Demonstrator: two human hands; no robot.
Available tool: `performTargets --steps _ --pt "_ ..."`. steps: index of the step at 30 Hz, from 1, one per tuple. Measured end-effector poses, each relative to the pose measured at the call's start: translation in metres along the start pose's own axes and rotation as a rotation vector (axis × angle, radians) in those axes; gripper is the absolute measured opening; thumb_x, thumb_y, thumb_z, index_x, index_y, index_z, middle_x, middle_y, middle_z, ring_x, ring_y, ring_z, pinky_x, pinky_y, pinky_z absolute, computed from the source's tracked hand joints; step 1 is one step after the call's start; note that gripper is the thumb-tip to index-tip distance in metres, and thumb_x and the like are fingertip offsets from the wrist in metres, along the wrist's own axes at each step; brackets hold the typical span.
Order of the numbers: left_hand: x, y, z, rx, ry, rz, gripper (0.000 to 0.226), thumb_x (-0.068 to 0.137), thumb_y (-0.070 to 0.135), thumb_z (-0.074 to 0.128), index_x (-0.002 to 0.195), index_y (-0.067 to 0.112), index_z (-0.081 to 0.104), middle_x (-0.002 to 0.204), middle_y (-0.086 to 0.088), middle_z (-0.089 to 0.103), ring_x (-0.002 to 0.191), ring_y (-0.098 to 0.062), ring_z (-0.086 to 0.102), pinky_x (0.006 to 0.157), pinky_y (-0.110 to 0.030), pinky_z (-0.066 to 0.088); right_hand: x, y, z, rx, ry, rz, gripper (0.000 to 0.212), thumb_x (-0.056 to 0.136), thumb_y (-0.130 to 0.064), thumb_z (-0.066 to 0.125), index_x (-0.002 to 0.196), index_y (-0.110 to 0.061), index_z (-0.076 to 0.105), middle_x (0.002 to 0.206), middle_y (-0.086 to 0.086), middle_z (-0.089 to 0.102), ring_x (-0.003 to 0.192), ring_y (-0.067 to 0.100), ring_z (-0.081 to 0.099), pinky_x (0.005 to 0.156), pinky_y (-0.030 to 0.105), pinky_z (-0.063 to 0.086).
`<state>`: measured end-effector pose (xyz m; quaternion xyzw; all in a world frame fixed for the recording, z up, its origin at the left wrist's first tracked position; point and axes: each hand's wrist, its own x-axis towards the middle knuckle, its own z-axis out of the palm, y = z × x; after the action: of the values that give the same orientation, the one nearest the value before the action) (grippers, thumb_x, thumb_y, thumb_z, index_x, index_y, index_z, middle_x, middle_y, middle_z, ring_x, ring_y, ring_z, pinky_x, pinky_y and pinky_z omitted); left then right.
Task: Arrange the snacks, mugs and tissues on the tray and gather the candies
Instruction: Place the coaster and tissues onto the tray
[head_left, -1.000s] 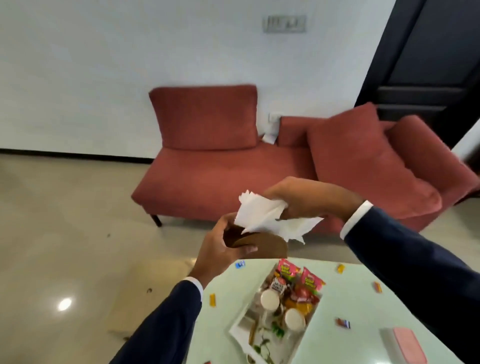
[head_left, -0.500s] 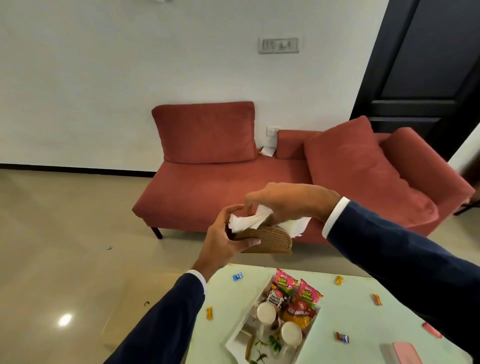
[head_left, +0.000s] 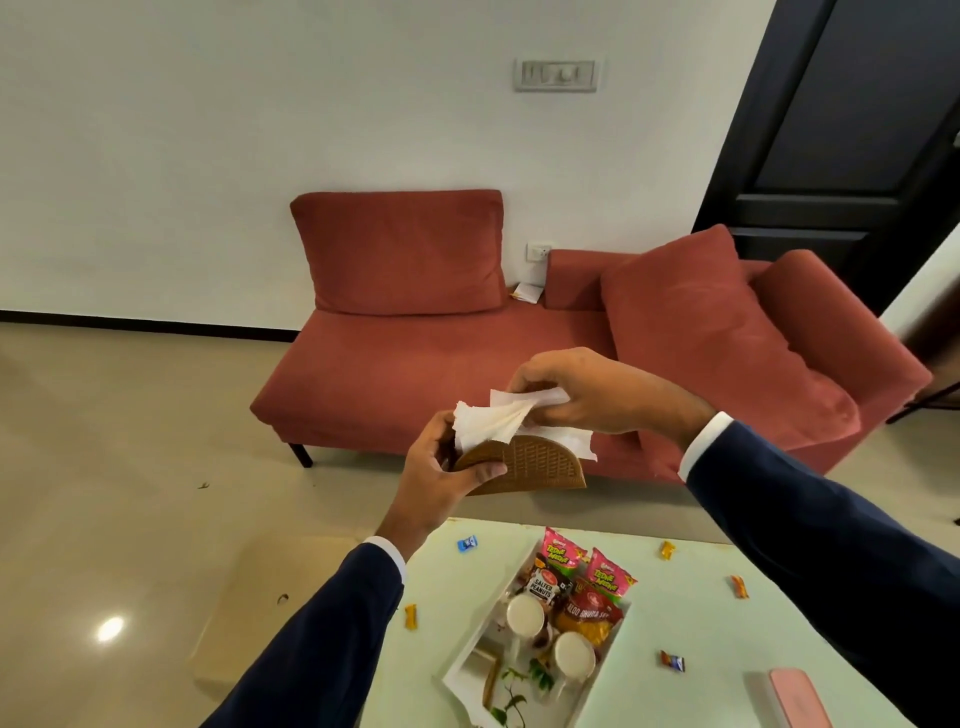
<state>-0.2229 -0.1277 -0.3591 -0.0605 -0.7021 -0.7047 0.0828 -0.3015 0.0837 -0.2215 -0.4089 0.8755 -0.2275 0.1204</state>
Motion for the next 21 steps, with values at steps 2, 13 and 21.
performTargets --steps 2,13,21 --pt "0.0 -0.001 0.004 -0.013 -0.042 -0.019 0.058 0.074 0.033 0.091 0.122 0.034 0.06 0.111 0.002 0.072 0.105 -0.022 0.072 0.08 -0.03 0.061 0.0 -0.001 0.003 -0.042 0.035 -0.018 0.026 0.09 -0.022 0.073 0.116 -0.02 0.071 0.109 -0.006 0.066 0.099 0.008 0.061 0.088 0.025 0.053" --pt "0.0 0.001 0.009 -0.135 -0.052 -0.058 0.051 0.079 0.025 0.086 0.122 0.03 0.059 0.109 -0.004 0.072 0.1 -0.022 0.071 0.081 -0.031 0.06 -0.016 0.009 -0.024 0.224 0.053 0.107 0.043 0.088 -0.052 0.066 0.126 -0.032 0.062 0.108 -0.014 0.067 0.099 0.003 0.065 0.083 0.022 0.054" --pt "0.006 0.008 0.001 -0.188 -0.045 -0.068 0.063 0.076 0.032 0.087 0.131 0.035 0.056 0.121 -0.003 0.071 0.114 -0.026 0.069 0.083 -0.033 0.06 -0.03 0.027 -0.029 0.318 0.052 0.149 0.029 0.093 -0.011 0.069 0.12 -0.021 0.069 0.111 -0.008 0.073 0.099 0.01 0.07 0.086 0.03 0.059"
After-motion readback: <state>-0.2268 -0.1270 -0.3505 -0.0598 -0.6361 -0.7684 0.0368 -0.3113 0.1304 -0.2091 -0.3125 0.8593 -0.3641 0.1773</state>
